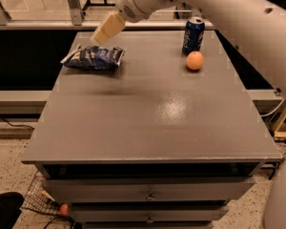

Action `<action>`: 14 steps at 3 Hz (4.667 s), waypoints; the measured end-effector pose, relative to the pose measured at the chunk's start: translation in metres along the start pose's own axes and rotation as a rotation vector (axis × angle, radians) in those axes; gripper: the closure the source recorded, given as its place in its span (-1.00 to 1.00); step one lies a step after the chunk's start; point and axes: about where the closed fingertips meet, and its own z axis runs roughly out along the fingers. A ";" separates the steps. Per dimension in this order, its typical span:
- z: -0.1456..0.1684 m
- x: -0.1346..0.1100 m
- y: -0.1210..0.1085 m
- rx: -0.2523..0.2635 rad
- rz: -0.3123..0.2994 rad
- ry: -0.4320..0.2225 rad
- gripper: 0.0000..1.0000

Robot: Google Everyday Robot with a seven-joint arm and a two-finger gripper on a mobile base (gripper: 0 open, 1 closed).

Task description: Pick blue chip bag

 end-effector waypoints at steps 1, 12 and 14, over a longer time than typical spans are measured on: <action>0.041 0.000 0.019 -0.083 0.002 0.007 -1.00; 0.138 0.058 0.097 -0.292 0.113 0.046 1.00; 0.138 0.058 0.097 -0.292 0.113 0.047 1.00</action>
Offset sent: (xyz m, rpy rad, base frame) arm 0.0045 0.0923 -0.0945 0.0017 0.2070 0.1596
